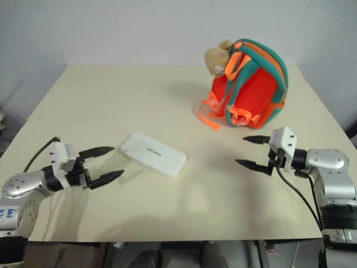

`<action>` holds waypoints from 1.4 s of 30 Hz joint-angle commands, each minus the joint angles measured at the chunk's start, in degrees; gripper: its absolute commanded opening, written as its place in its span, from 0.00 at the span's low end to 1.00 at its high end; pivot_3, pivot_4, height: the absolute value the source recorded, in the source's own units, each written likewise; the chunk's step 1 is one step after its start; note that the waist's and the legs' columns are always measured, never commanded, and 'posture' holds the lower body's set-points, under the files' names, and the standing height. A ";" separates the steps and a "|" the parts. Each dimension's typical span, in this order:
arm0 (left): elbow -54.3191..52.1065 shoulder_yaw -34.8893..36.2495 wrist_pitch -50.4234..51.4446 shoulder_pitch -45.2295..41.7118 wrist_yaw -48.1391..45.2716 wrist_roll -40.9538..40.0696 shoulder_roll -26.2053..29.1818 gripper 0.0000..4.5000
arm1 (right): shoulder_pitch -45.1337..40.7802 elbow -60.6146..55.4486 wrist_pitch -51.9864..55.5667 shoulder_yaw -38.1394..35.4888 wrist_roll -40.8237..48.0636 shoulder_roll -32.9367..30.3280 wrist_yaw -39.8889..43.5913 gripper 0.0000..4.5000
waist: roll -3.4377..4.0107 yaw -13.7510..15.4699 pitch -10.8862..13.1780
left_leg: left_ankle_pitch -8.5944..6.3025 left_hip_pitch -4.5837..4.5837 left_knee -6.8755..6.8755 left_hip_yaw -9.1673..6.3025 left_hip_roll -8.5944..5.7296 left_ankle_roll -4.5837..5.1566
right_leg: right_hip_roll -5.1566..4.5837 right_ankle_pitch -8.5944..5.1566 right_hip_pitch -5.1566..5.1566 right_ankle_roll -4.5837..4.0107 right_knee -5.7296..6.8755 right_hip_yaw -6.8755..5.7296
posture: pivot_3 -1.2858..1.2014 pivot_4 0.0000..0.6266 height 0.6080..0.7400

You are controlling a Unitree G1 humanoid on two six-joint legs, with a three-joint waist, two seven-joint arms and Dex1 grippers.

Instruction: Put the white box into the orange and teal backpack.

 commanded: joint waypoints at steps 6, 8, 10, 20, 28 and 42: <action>1.58 0.34 -3.66 -2.14 -0.28 1.87 0.20 0.99 | 0.47 -3.24 2.11 0.70 0.00 0.92 -0.81 1.00 | 0.00 -0.02 0.00 | 0.00 0.01 0.01 0.00 0.00 0.00 | 0.01 0.00 0.00 0.00 0.02 0.00 | 0.52 0.24 1.00; 4.23 0.89 -4.99 -2.68 -1.67 2.19 0.92 0.99 | 0.58 -5.73 3.90 1.40 0.36 1.70 -1.70 1.00 | 0.00 -0.06 0.00 | 0.00 0.01 0.00 0.00 0.00 0.00 | 0.01 0.00 0.00 0.00 0.02 0.00 | 0.52 0.24 1.00; 7.70 1.74 -6.48 -3.90 -2.74 2.48 1.69 0.95 | 0.97 -8.88 6.03 2.32 0.51 2.98 -3.39 0.96 | 0.00 -0.07 0.00 | 0.00 0.01 0.00 0.00 0.01 0.00 | 0.02 0.00 -0.02 0.00 0.03 0.00 | 0.52 0.24 1.00; 21.29 1.36 -12.95 -10.99 -4.98 5.32 4.11 0.28 | 5.26 -23.03 15.25 7.22 -0.93 8.59 -13.11 0.24 | 0.00 0.23 0.00 | 0.01 -0.05 0.01 -0.03 -0.03 -0.01 | -0.02 0.00 -0.04 0.01 0.06 -0.03 | 0.52 0.24 1.00; 32.66 -2.36 -16.34 -20.91 -1.56 10.08 -0.03 0.00 | 7.55 -26.29 21.23 12.81 -3.09 11.35 -17.62 0.03 | -0.01 0.90 -0.01 | 0.01 -0.04 0.05 -0.05 -0.03 -0.01 | 0.01 0.01 -0.05 0.01 0.15 -0.08 | 0.52 0.24 1.00; 47.60 -7.41 -21.88 -29.75 5.57 18.79 -5.50 0.00 | 4.49 -23.77 24.46 18.67 -7.90 18.80 -24.31 0.03 | -0.05 0.81 -0.03 | 0.01 -0.07 0.05 -0.05 -0.04 -0.01 | 0.05 0.03 -0.08 0.05 0.30 -0.07 | 0.52 0.24 1.00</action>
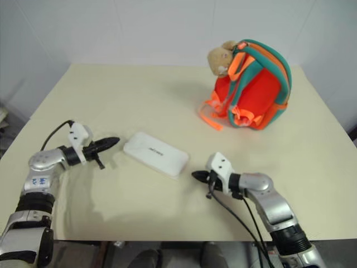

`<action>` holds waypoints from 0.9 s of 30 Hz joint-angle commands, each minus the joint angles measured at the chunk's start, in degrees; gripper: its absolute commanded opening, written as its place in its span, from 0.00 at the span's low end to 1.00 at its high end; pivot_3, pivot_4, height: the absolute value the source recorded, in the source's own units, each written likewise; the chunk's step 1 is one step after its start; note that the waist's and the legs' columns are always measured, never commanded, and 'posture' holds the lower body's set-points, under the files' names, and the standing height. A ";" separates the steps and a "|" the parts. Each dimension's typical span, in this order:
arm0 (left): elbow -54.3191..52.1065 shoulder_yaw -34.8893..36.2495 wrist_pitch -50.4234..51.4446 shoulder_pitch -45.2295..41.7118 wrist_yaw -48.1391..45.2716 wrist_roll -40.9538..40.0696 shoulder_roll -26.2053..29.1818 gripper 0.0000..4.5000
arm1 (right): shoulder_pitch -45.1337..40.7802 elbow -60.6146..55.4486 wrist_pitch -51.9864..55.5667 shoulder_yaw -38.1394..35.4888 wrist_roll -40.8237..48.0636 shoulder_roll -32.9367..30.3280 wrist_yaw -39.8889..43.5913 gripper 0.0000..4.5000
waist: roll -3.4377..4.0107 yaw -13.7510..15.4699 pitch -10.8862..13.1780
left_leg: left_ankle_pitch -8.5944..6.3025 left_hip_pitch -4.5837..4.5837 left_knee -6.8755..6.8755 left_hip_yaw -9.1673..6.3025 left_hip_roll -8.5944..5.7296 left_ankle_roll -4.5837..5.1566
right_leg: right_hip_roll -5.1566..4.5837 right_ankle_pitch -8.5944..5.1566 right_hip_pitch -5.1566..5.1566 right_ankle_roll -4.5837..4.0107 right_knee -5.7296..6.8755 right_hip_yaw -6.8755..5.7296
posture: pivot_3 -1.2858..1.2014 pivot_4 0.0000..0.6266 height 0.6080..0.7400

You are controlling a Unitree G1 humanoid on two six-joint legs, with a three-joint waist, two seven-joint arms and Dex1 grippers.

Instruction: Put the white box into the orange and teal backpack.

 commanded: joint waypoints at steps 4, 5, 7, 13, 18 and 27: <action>3.01 -1.44 -2.36 -2.89 2.18 2.18 -2.24 0.00 | -3.07 -0.52 1.10 1.71 -0.82 3.56 -1.84 0.03 | 0.00 0.09 0.00 | 0.00 0.00 -0.01 0.00 0.00 0.00 | 0.00 0.00 0.00 0.00 -0.01 -0.01 | 0.52 0.24 1.00; 3.55 -1.55 -2.63 -3.08 2.41 2.38 -2.48 0.00 | -3.36 -0.44 1.19 1.96 -0.98 4.02 -2.04 0.03 | 0.00 0.07 0.00 | 0.00 0.00 -0.01 0.00 0.00 0.00 | 0.00 0.00 0.00 0.00 -0.02 -0.01 | 0.52 0.24 1.00; 4.46 -1.69 -3.10 -3.47 2.84 2.77 -2.85 0.00 | -3.83 -0.15 1.34 2.38 -1.33 4.79 -2.38 0.03 | 0.00 -0.01 0.00 | 0.00 -0.01 -0.02 0.00 0.01 0.00 | 0.01 0.00 -0.01 0.00 -0.02 -0.01 | 0.52 0.24 1.00; 4.00 -1.51 -3.18 -3.26 1.81 2.02 -3.47 0.00 | -4.53 0.23 1.70 2.49 -1.70 6.23 -2.87 0.03 | -0.02 -0.10 -0.02 | 0.00 0.02 0.03 0.02 0.00 0.00 | 0.01 0.00 0.00 0.01 0.08 -0.02 | 0.52 0.24 1.00; -0.65 -1.21 -1.27 -0.79 -1.24 -0.04 -3.67 0.00 | -4.71 0.24 1.93 1.94 -1.59 5.67 -2.19 0.03 | -0.02 -0.24 -0.02 | 0.01 0.02 0.06 0.01 0.00 0.00 | 0.00 0.00 -0.01 0.00 0.12 -0.02 | 0.52 0.24 1.00; -17.01 -1.43 6.88 9.81 -3.61 -3.52 -3.31 0.00 | -6.22 1.27 1.70 -1.39 0.11 0.88 2.05 0.03 | -0.02 -0.66 -0.02 | 0.01 0.02 0.04 0.00 0.00 0.00 | -0.04 0.00 0.02 0.01 0.08 -0.02 | 0.52 0.24 1.00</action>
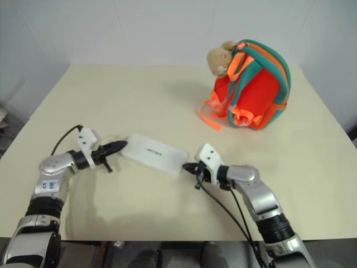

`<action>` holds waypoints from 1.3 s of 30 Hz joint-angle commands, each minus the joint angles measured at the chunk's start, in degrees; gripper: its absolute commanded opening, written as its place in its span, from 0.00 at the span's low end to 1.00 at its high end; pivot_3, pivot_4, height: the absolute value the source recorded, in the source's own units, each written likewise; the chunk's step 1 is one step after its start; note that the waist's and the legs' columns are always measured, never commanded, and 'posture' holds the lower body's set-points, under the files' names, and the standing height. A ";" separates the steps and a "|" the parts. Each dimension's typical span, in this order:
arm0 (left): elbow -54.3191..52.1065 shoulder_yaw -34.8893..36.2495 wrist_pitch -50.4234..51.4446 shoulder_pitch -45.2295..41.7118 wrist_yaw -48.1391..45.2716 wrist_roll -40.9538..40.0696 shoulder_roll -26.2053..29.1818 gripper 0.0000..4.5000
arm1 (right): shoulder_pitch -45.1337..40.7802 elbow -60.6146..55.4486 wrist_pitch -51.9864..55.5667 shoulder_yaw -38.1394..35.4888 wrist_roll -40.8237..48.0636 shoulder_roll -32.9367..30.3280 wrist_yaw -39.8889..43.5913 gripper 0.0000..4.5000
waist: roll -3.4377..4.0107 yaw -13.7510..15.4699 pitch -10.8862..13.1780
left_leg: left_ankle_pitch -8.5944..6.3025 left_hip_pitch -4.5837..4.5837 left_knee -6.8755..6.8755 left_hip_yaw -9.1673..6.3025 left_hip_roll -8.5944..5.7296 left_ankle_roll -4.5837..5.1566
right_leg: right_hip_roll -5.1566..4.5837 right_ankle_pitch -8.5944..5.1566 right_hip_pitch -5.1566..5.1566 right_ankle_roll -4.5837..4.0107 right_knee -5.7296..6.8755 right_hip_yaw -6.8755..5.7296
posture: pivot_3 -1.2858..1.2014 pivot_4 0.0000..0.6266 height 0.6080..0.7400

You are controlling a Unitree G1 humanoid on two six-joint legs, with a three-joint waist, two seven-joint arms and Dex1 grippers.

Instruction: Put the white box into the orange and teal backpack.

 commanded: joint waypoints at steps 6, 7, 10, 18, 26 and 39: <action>-11.79 -1.38 6.77 8.03 0.59 -2.28 -0.79 0.00 | -1.49 1.96 -1.73 -4.63 2.09 -5.58 4.77 0.03 | 0.00 -0.05 0.00 | 0.00 0.05 0.00 0.00 0.00 0.00 | 0.00 0.00 0.01 0.00 -0.12 0.01 | 0.52 0.24 1.00; -12.83 -1.46 7.30 8.78 0.82 -2.44 -0.99 0.00 | -1.67 2.36 -1.90 -4.81 2.11 -5.91 5.16 0.03 | 0.00 -0.04 0.00 | 0.00 0.06 0.01 0.01 0.00 0.00 | 0.00 0.00 0.02 0.00 -0.13 0.02 | 0.52 0.24 1.00; -14.76 -0.98 8.15 10.06 1.81 -3.02 -1.49 0.00 | -2.02 2.90 -2.11 -5.13 2.11 -6.46 5.97 0.03 | 0.00 -0.02 0.00 | 0.00 0.07 0.01 0.00 0.00 0.00 | 0.00 0.00 0.01 -0.01 -0.14 0.02 | 0.52 0.24 1.00; -13.69 2.76 7.14 7.11 0.88 -4.87 1.43 0.00 | -0.97 0.82 -0.67 -3.98 2.86 -5.30 6.20 0.03 | 0.00 -0.03 0.00 | 0.02 0.04 -0.02 -0.01 0.00 -0.02 | 0.00 0.00 -0.01 -0.01 -0.19 0.00 | 0.52 0.24 1.00; -7.23 4.23 4.67 1.82 4.78 -1.27 5.21 0.00 | -0.41 0.33 0.04 -2.08 1.89 -2.90 4.36 0.03 | 0.00 -0.08 0.00 | 0.01 0.00 -0.09 0.00 0.00 -0.01 | 0.00 0.00 -0.02 -0.01 -0.17 0.00 | 0.52 0.24 1.00; 10.07 -0.71 -1.33 -6.41 13.59 7.27 0.78 0.00 | -2.62 1.22 2.28 0.84 0.17 1.16 0.94 0.03 | 0.00 -0.03 0.00 | 0.01 -0.04 -0.07 -0.01 -0.01 -0.02 | 0.00 0.01 -0.04 0.01 -0.11 -0.03 | 0.52 0.24 1.00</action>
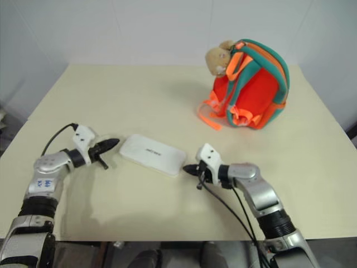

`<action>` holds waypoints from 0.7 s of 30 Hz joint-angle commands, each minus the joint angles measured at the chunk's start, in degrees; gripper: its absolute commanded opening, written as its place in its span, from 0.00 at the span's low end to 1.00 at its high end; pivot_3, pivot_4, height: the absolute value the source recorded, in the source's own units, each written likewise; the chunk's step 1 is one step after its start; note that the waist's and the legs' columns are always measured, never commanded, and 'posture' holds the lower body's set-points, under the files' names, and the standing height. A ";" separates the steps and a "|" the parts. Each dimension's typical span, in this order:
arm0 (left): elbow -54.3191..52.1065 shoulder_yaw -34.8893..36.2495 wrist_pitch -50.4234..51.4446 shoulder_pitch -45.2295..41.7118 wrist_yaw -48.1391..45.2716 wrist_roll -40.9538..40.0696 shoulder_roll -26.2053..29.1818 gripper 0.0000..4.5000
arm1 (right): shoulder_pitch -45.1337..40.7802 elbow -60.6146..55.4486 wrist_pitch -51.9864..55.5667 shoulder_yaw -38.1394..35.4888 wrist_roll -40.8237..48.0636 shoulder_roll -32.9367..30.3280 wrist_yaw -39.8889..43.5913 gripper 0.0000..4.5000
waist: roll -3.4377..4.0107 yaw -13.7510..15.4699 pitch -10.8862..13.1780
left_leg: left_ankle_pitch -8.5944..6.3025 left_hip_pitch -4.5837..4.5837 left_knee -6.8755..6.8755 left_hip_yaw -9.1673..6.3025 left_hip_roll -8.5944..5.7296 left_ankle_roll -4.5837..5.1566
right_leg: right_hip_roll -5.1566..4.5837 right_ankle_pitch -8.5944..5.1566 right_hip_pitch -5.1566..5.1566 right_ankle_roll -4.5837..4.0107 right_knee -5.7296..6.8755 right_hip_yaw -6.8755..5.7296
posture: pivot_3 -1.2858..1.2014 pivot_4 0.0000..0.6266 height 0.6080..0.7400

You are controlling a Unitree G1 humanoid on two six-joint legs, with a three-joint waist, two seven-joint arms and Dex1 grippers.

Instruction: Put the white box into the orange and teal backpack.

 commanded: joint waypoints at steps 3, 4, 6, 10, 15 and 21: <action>1.52 -0.88 -1.96 -1.75 0.24 0.51 -1.75 0.00 | -1.20 -1.40 1.06 0.26 -0.07 0.96 -1.10 0.03 | 0.00 -0.01 0.00 | 0.00 -0.02 0.00 0.00 0.00 0.00 | 0.00 0.00 -0.02 0.00 -0.01 -0.01 | 0.52 0.24 1.00; 1.14 -0.94 -1.86 -1.62 -0.21 0.23 -2.02 0.00 | -1.22 -1.48 1.25 0.33 -0.11 1.06 -1.19 0.03 | 0.00 -0.06 0.00 | 0.00 -0.03 -0.01 0.00 0.00 0.00 | 0.00 0.00 -0.04 0.00 -0.01 -0.01 | 0.52 0.24 1.00; 0.35 -0.93 -1.52 -1.30 -0.82 -0.22 -2.30 0.00 | -1.22 -1.61 1.50 0.38 -0.14 1.17 -1.28 0.03 | 0.00 -0.14 0.00 | 0.00 -0.03 -0.01 0.02 0.01 0.01 | 0.00 0.00 -0.05 0.00 0.00 0.00 | 0.52 0.24 1.00; -1.22 -0.75 -0.88 -0.60 -1.90 -0.97 -2.48 0.00 | -1.28 -1.61 1.76 0.22 -0.21 1.31 -1.37 0.03 | 0.00 -0.09 0.00 | 0.00 -0.03 0.00 0.02 0.01 0.01 | 0.00 0.00 -0.05 0.00 0.01 -0.01 | 0.52 0.24 1.00; -7.76 -0.93 2.00 2.94 -4.09 -2.45 -2.42 0.00 | -1.39 -1.13 1.25 -0.24 -0.21 0.72 -0.76 0.03 | 0.00 -0.13 0.00 | 0.00 -0.03 0.00 0.02 0.01 0.01 | 0.00 0.00 -0.05 0.00 0.02 0.00 | 0.52 0.24 1.00; -17.60 -1.55 7.37 9.34 -4.82 -3.81 -2.47 0.00 | -1.96 -0.05 0.25 -1.59 0.11 -1.64 0.96 0.03 | 0.00 0.01 0.00 | -0.01 -0.03 0.00 0.02 0.01 0.01 | -0.01 0.00 -0.04 0.00 0.01 0.00 | 0.52 0.24 1.00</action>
